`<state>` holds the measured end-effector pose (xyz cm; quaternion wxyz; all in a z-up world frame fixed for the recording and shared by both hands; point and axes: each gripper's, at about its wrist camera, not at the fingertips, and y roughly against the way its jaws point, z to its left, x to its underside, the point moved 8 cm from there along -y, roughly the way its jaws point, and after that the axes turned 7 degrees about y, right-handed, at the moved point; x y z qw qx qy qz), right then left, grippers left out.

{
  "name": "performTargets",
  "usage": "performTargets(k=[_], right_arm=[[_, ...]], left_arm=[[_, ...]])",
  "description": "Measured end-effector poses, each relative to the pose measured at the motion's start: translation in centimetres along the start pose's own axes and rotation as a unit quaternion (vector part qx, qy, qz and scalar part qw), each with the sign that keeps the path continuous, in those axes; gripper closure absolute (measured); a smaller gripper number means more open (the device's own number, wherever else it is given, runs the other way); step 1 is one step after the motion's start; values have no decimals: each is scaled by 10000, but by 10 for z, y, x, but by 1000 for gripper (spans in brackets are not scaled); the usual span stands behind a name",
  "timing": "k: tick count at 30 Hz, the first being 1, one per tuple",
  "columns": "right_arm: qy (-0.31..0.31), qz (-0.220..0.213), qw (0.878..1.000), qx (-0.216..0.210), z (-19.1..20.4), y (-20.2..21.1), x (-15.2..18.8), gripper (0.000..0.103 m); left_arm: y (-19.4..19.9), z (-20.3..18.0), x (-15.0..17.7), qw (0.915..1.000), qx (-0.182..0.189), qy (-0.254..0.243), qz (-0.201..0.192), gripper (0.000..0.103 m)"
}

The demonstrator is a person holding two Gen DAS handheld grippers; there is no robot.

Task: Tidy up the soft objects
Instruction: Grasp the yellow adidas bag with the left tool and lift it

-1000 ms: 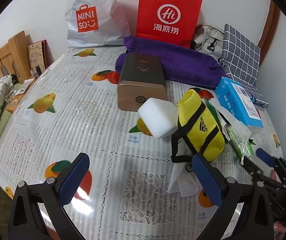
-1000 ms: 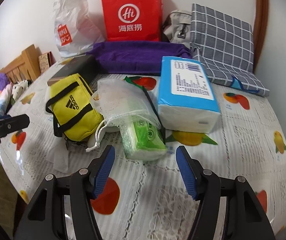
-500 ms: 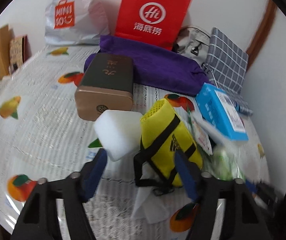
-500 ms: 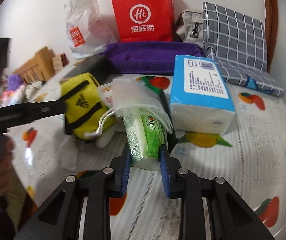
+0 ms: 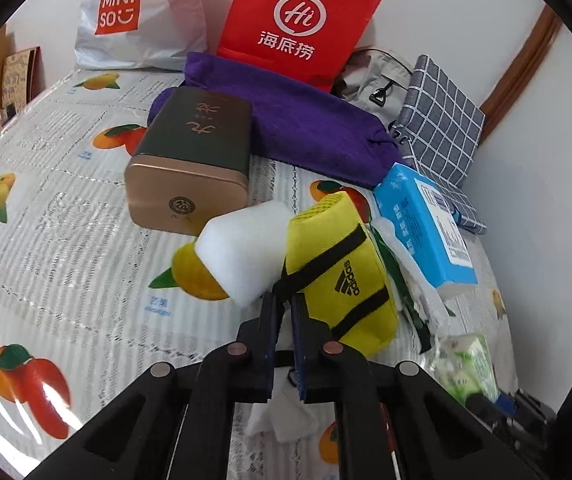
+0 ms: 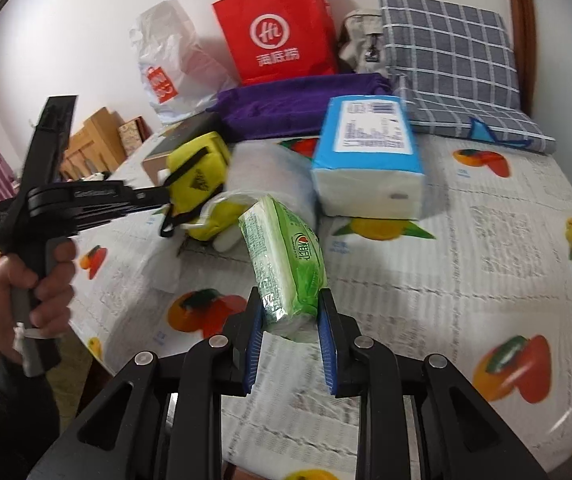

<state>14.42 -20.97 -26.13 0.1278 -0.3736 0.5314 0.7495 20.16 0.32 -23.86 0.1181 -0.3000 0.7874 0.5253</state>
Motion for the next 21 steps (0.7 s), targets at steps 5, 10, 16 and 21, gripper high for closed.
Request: performTargets(k=[5, 10, 16, 21], right_arm=[[-223, 77, 9995, 186, -16, 0, 8, 77], [-356, 133, 9984, 426, -25, 3, 15, 78], [-507, 205, 9966, 611, -31, 6, 21, 78], [-514, 227, 9960, 694, -31, 1, 22, 75]], left_arm=[[19, 11, 3, 9999, -73, -3, -80, 97], [53, 31, -2, 9992, -249, 59, -307, 98], [75, 73, -3, 9958, -767, 297, -413, 98], [56, 83, 7, 9963, -788, 350, -68, 95]])
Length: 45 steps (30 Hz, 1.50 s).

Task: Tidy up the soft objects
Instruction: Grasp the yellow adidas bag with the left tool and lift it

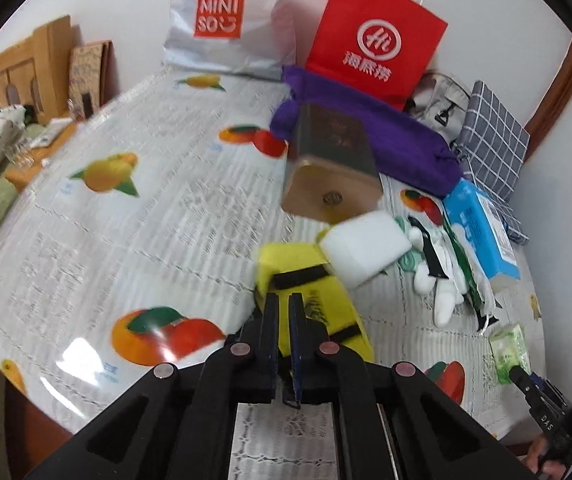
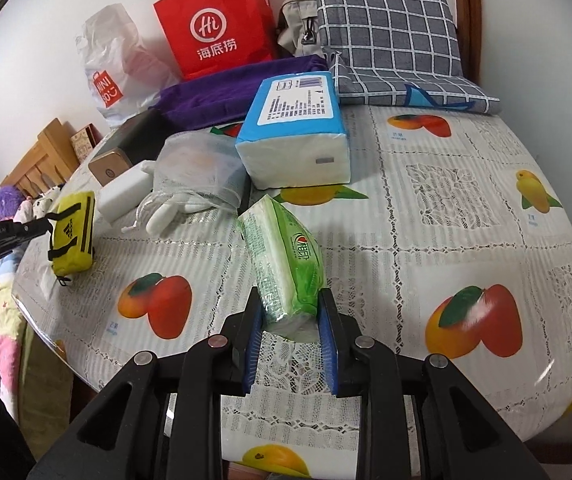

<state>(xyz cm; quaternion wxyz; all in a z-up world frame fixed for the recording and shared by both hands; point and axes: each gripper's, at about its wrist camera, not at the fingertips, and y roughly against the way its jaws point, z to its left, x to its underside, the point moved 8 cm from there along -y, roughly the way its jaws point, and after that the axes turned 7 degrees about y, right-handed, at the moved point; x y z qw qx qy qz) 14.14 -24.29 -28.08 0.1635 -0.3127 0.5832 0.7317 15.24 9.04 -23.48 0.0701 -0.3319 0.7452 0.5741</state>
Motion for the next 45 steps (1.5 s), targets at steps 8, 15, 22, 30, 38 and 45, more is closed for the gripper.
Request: performTargets(k=[8, 15, 22, 30, 38, 45], right_arm=[[35, -10, 9999, 94, 1, -8, -3, 61], [-124, 20, 9998, 143, -4, -22, -8, 55], [-77, -23, 9998, 169, -7, -23, -12, 80], [127, -171, 9997, 94, 1, -8, -21, 81], [131, -374, 9992, 106, 0, 13, -43, 81], [105, -374, 9991, 192, 0, 18, -62, 81]], left_arm=[[-16, -29, 12, 9988, -14, -471, 97, 36], [-38, -36, 15, 9952, -650, -723, 57, 24], [-47, -33, 11, 9945, -782, -699, 48, 35], [-26, -31, 4, 9972, -418, -607, 135, 49], [9, -40, -20, 9991, 66, -413, -96, 49], [23, -55, -43, 9979, 562, -284, -121, 49]])
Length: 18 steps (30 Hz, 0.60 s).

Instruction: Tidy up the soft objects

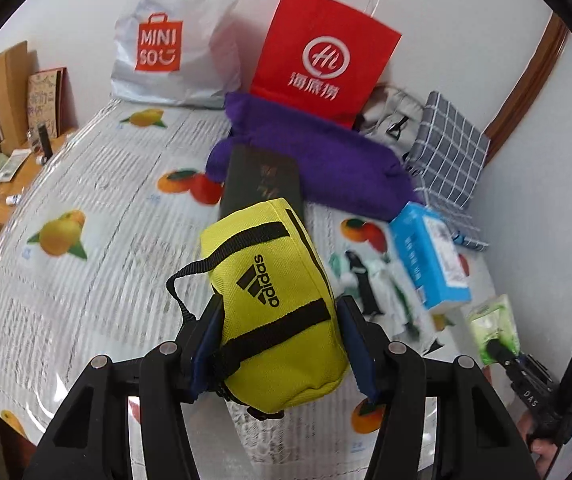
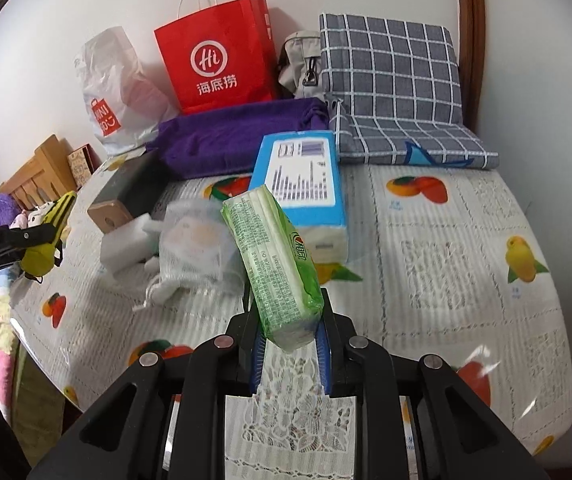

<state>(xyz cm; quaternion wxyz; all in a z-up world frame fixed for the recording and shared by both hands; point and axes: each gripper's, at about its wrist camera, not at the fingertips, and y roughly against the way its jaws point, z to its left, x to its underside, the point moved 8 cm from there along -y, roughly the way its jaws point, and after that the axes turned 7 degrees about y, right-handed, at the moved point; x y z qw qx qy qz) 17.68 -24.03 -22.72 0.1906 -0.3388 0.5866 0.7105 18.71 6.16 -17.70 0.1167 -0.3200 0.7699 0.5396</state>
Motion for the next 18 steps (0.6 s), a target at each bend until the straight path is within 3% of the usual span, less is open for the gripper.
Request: performTargets(k=[5, 11, 14, 18], right_arm=[[-3, -2, 10000, -8, 1, -1, -13, 81], [19, -70, 10000, -48, 5, 0, -34, 81], [61, -109, 9999, -63, 7, 1, -42, 81], [115, -84, 9999, -70, 11, -3, -40, 81]], left_arm=[[5, -11, -16, 9994, 321, 92, 36, 49], [11, -22, -29, 9991, 420, -14, -52, 49], [1, -25, -24, 9990, 429, -100, 80, 46], [-34, -20, 7, 9979, 348, -168, 518, 44]])
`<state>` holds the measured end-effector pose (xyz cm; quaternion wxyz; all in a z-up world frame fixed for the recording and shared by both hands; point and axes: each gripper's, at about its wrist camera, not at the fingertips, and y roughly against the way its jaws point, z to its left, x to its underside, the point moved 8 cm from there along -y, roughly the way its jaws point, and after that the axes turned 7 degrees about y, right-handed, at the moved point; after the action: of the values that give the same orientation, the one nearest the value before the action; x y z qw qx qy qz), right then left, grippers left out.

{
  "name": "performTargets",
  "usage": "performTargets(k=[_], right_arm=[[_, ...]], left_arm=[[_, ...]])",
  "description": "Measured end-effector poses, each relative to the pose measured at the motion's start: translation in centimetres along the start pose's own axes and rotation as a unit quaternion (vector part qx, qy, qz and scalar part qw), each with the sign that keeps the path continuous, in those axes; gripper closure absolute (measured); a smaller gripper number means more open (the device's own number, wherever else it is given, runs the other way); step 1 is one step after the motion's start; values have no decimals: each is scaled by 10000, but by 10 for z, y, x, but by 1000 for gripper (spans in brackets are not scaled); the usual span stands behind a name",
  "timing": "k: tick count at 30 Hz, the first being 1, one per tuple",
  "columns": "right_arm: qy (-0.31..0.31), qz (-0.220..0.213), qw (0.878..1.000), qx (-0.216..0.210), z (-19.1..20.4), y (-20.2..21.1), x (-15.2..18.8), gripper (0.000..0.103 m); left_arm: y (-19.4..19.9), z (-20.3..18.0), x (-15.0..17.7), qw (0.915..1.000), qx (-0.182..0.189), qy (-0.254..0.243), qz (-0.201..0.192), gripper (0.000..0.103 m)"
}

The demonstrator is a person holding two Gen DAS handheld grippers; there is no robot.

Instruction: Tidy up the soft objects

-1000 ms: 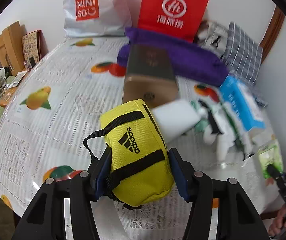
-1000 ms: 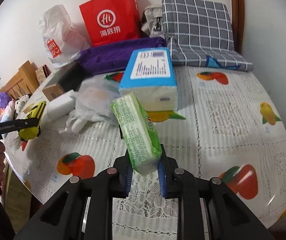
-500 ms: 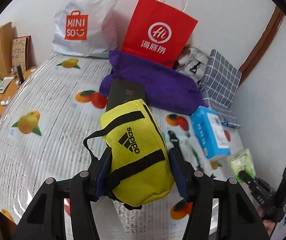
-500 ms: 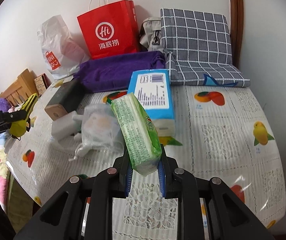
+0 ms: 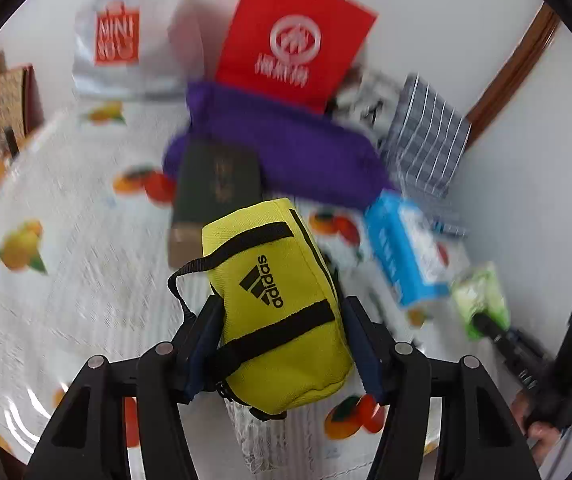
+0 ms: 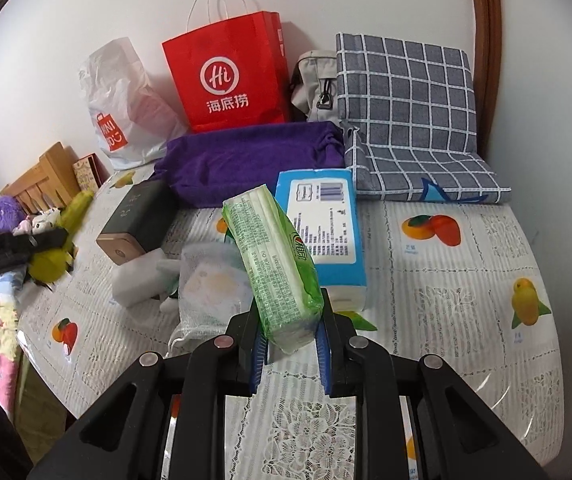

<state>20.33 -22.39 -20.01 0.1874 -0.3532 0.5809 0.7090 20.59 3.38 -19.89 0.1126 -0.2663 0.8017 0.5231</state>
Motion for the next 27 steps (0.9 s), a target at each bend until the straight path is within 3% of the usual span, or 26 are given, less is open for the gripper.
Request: performTargets(k=[4, 5, 9, 17, 27], right_arm=[[17, 134, 9999, 12, 3, -7, 10, 81], [22, 161, 9999, 17, 3, -8, 12, 81], [21, 250, 9997, 22, 5, -12, 21, 81], [56, 316, 9995, -10, 13, -16, 26, 81], [113, 385, 9992, -4, 19, -17, 29, 80]], left_arm=[[-27, 10, 23, 9989, -300, -133, 348, 42], [-30, 12, 27, 9985, -370, -160, 374, 36], [-30, 22, 30, 9981, -487, -128, 356, 32], [-9, 44, 17, 9991, -348, 211, 118, 30], [-48, 17, 23, 9964, -715, -169, 425, 31]])
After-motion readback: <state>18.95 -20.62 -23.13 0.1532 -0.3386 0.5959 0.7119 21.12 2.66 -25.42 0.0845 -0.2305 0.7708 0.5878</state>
